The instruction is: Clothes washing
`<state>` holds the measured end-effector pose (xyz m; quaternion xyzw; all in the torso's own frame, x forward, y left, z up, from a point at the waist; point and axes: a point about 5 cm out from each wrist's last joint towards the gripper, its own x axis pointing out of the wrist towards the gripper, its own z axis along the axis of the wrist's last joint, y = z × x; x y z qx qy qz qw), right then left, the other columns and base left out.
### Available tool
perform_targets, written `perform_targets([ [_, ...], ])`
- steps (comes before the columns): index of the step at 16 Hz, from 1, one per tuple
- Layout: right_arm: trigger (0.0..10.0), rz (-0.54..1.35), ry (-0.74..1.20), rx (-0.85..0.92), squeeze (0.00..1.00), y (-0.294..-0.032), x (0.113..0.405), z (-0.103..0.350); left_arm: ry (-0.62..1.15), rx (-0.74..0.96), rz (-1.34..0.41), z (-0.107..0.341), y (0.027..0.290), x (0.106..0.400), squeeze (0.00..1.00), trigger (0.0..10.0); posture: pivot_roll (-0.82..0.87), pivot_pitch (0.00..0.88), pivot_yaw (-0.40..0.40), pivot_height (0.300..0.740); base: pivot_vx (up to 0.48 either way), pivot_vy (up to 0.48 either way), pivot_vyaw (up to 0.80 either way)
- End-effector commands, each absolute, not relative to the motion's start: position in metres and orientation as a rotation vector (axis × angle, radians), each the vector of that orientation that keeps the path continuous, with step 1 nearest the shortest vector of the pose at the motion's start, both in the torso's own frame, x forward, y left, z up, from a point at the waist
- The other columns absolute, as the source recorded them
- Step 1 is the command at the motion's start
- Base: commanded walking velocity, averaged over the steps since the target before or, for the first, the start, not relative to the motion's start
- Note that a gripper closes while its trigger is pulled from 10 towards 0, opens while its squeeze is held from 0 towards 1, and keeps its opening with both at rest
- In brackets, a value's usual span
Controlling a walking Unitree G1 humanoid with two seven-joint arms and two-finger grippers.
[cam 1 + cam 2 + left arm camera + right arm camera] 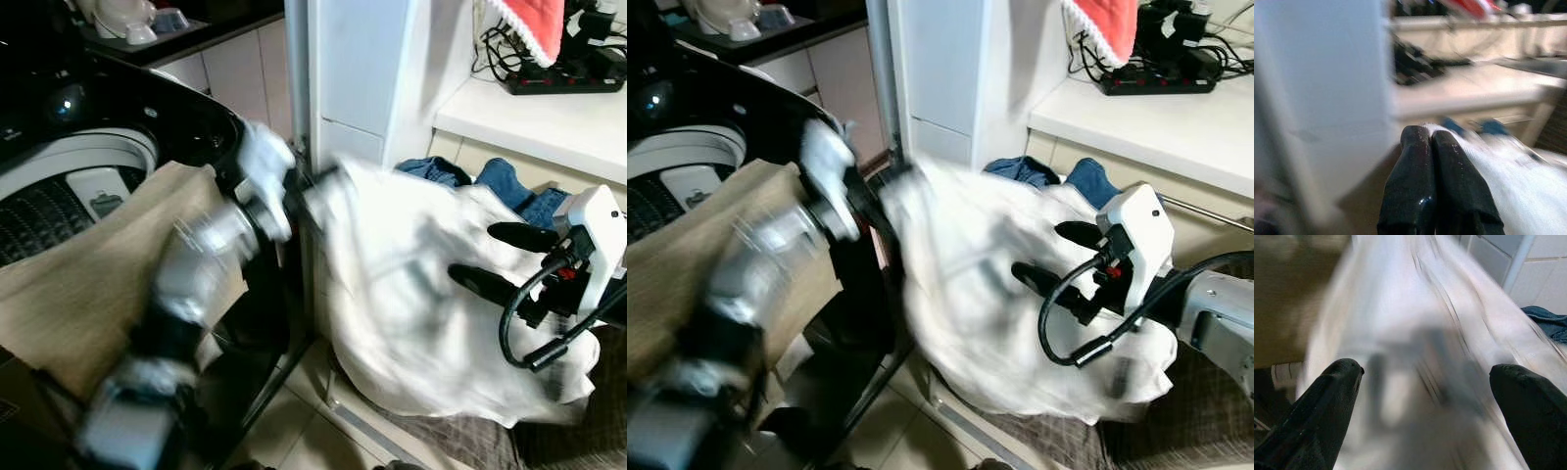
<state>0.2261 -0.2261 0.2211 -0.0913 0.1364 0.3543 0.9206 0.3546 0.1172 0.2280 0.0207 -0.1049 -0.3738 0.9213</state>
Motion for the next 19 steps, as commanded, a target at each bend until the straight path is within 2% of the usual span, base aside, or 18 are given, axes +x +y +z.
perform_targets([
  [1,10.0,0.712,0.256,-0.201,0.00,-0.226,0.229,0.224,-0.411,0.082,-0.621,0.283,0.147,0.358,0.00,0.0,-0.21,0.000,0.046,0.740,0.000,0.000,0.00],
  [3,10.0,0.717,0.246,-0.195,0.00,-0.223,0.231,0.224,-0.578,0.280,-0.235,0.357,0.202,0.366,0.00,0.0,-0.20,0.000,0.043,0.740,0.000,0.000,0.00],
  [4,10.0,0.719,0.242,-0.194,0.00,-0.222,0.232,0.224,-0.621,0.357,-0.116,0.377,0.217,0.363,0.00,0.0,-0.20,0.000,0.043,0.740,0.000,0.000,0.00],
  [5,10.0,0.720,0.236,-0.191,0.00,-0.221,0.233,0.224,-0.697,0.426,0.101,0.412,0.247,0.353,0.00,0.0,-0.19,0.000,0.044,0.740,0.000,0.000,0.00],
  [6,10.0,0.722,0.235,-0.188,0.00,-0.220,0.234,0.223,-0.665,0.533,0.238,0.431,0.268,0.347,0.00,0.0,-0.19,0.000,0.044,0.740,0.000,0.000,0.00],
  [7,10.0,0.723,0.237,-0.188,0.00,-0.219,0.234,0.222,-0.637,0.575,0.241,0.431,0.272,0.348,0.00,0.0,-0.18,0.000,0.044,0.740,0.000,0.000,0.00],
  [8,10.0,0.734,0.246,-0.188,0.00,-0.216,0.235,0.217,-0.400,0.617,0.151,0.389,0.269,0.371,0.00,4.7,-0.18,0.000,0.044,0.740,0.000,0.000,0.00],
  [9,10.0,0.736,0.247,-0.188,0.00,-0.215,0.235,0.216,-0.323,0.624,0.120,0.372,0.266,0.378,0.00,9.3,-0.18,0.000,0.044,0.740,0.000,0.000,0.00],
  [10,10.0,0.740,0.249,-0.190,0.00,-0.214,0.236,0.216,-0.224,0.637,0.072,0.344,0.260,0.389,0.00,10.0,-0.18,0.000,0.045,0.740,0.000,0.000,0.00],
  [11,10.0,0.741,0.250,-0.192,0.00,-0.214,0.236,0.215,-0.186,0.624,0.048,0.332,0.257,0.392,0.00,10.0,-0.18,0.000,0.044,0.740,0.000,0.000,0.00],
  [13,10.0,0.744,0.264,-0.206,0.00,-0.213,0.235,0.213,0.019,0.629,-0.107,0.275,0.238,0.402,0.00,10.0,-0.18,0.000,0.046,0.740,0.000,0.000,0.00],
  [14,10.0,0.750,0.267,-0.204,0.00,-0.212,0.234,0.213,0.096,0.601,-0.103,0.260,0.239,0.403,0.00,10.0,-0.19,0.000,0.048,0.740,0.000,0.000,0.00],
  [15,10.0,0.756,0.269,-0.203,0.00,-0.211,0.233,0.212,0.195,0.541,-0.055,0.245,0.245,0.403,0.20,10.0,-0.19,0.000,0.051,0.740,0.000,0.000,0.00],
  [16,10.0,0.759,0.270,-0.203,0.00,-0.211,0.232,0.212,0.225,0.526,-0.014,0.242,0.249,0.403,1.00,10.0,-0.20,0.000,0.051,0.740,0.000,0.000,0.00],
  [19,10.0,0.770,0.284,-0.205,0.00,-0.211,0.230,0.211,0.242,0.478,0.010,0.246,0.255,0.403,1.00,10.0,-0.20,0.000,0.050,0.740,0.000,0.000,0.00],
])
